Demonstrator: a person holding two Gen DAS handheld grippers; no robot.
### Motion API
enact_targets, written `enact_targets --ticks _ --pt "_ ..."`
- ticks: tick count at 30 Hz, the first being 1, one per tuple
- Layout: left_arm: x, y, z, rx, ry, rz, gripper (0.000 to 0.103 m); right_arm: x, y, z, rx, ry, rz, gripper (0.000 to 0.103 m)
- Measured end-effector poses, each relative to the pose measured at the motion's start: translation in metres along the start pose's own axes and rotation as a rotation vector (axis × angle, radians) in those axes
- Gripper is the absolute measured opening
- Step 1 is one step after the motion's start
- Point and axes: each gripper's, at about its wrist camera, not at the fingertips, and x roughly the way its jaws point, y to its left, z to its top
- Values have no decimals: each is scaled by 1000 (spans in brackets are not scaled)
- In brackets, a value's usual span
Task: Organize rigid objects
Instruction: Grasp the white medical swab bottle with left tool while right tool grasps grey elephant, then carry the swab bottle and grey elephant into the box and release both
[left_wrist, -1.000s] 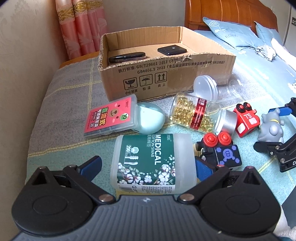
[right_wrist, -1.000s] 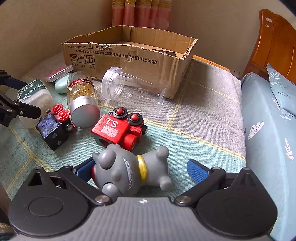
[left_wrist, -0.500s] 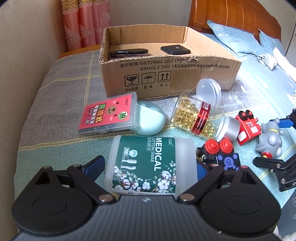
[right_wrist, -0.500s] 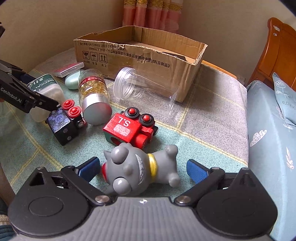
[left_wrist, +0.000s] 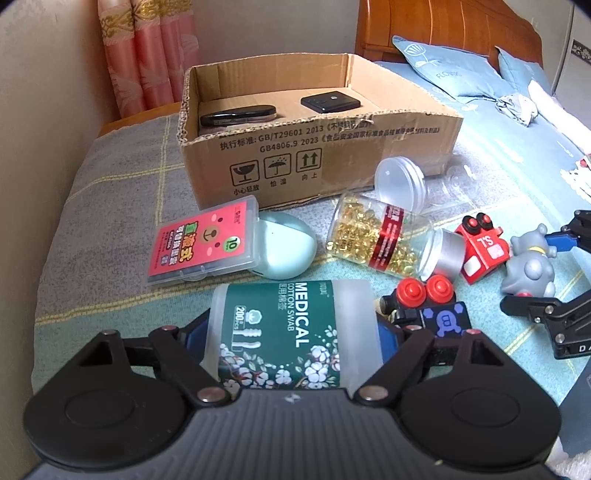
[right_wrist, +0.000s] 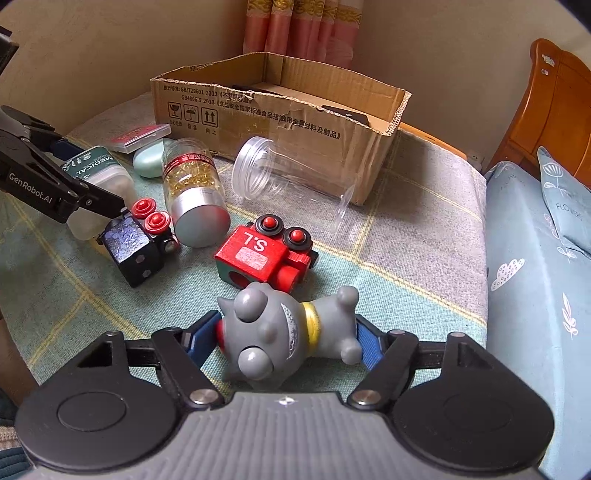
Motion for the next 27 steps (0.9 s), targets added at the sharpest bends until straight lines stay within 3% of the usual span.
enact_targets --ticks 16,27 --pt "-32 -5 7 45 -43 12 82 -20 -15 10 86 1 4 77" --pt "-57 -2 66 68 -165 8 82 -38 -19 36 65 -72 17 77"
